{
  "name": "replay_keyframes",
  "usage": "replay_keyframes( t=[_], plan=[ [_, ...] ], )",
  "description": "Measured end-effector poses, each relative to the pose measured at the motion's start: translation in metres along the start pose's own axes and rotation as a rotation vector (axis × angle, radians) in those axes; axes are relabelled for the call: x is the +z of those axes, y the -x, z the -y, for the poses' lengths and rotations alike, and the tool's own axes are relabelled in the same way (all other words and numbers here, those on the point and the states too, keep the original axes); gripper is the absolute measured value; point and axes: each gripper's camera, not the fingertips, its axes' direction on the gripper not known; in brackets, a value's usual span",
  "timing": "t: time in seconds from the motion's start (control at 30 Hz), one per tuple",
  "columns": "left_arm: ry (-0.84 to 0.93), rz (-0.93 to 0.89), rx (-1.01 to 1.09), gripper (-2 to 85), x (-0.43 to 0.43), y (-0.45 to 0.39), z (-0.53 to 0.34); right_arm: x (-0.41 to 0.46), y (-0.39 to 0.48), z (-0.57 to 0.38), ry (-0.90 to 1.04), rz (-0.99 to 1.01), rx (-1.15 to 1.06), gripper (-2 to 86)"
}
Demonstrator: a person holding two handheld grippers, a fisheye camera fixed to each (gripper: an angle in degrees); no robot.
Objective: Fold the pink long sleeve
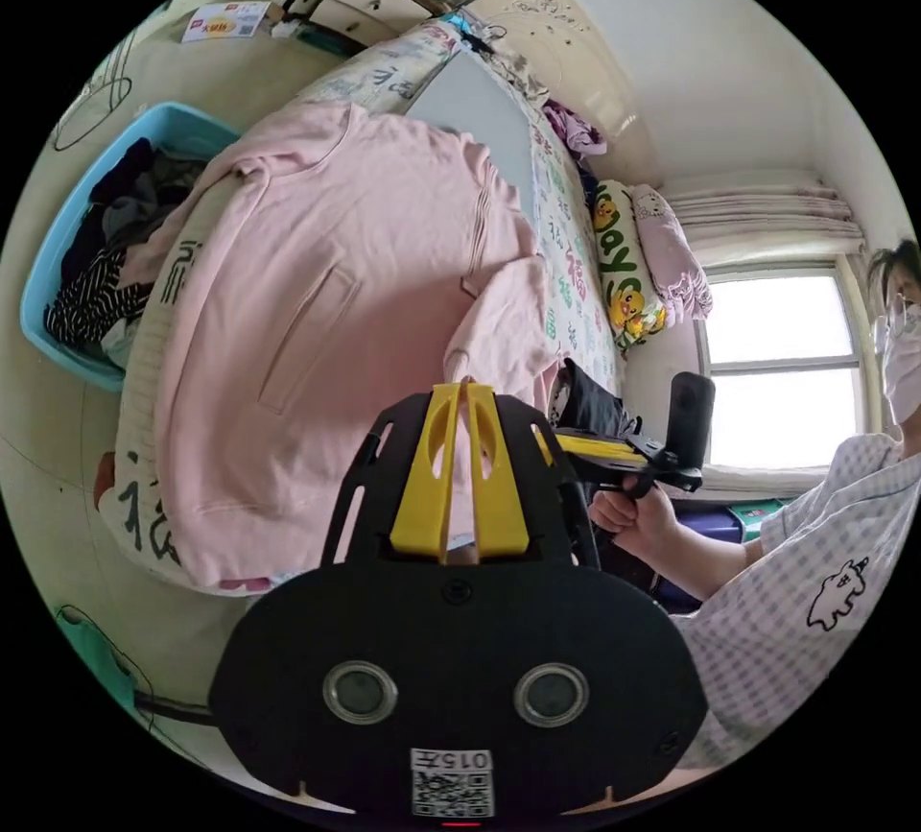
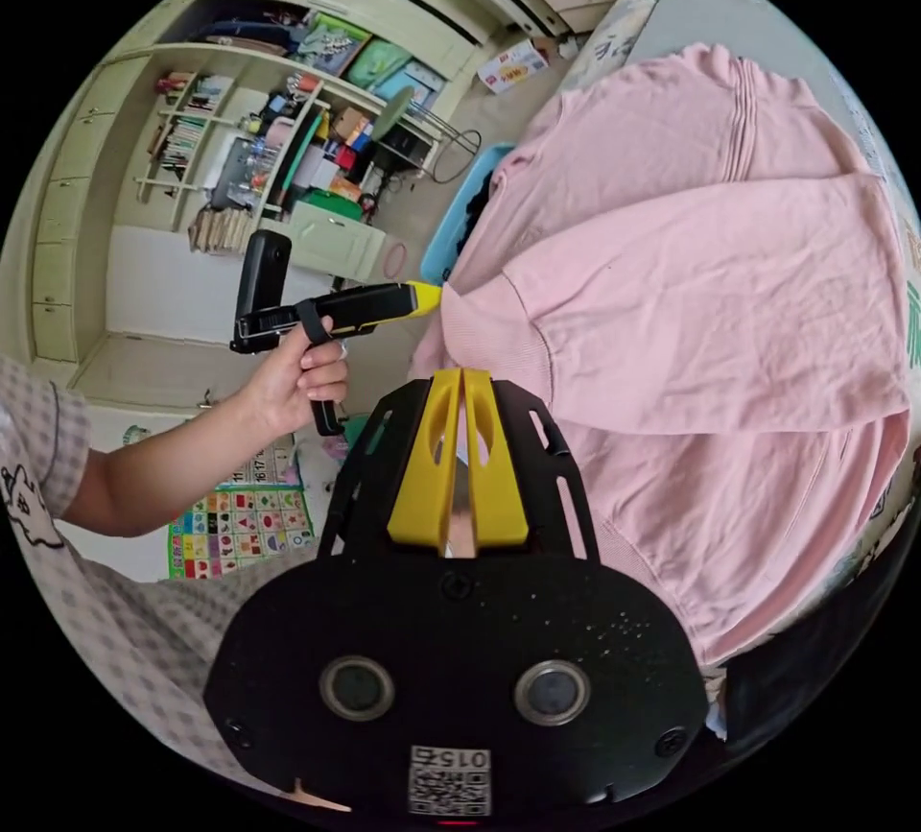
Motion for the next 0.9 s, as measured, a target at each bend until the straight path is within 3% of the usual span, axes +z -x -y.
replay_keyframes(
  t=[0.13,0.3,0.43,0.57,0.7,0.9],
  plan=[
    [0.097,-0.049,-0.031,-0.5,0.038,0.059,0.002,0.063,-0.021,0.013,0.113,-0.048,0.04,-0.3],
    [0.183,0.044,-0.051,-0.5,0.063,0.098,0.011,0.079,-0.069,0.009,0.168,0.041,0.13,0.1],
    [0.169,0.096,-0.042,1.9,0.069,0.107,0.038,0.041,-0.125,-0.006,0.081,-0.186,0.204,1.8],
    [0.12,0.045,0.02,6.6,0.103,0.079,0.095,-0.007,-0.199,-0.011,-0.021,-0.386,0.304,6.2],
    [0.076,0.031,0.11,9.8,0.163,0.025,0.162,-0.035,-0.263,-0.004,-0.065,-0.4,0.309,9.9],
    [0.178,0.005,0.269,11.5,0.316,-0.087,0.289,-0.059,-0.359,0.016,-0.104,-0.425,0.219,11.6]
  ],
)
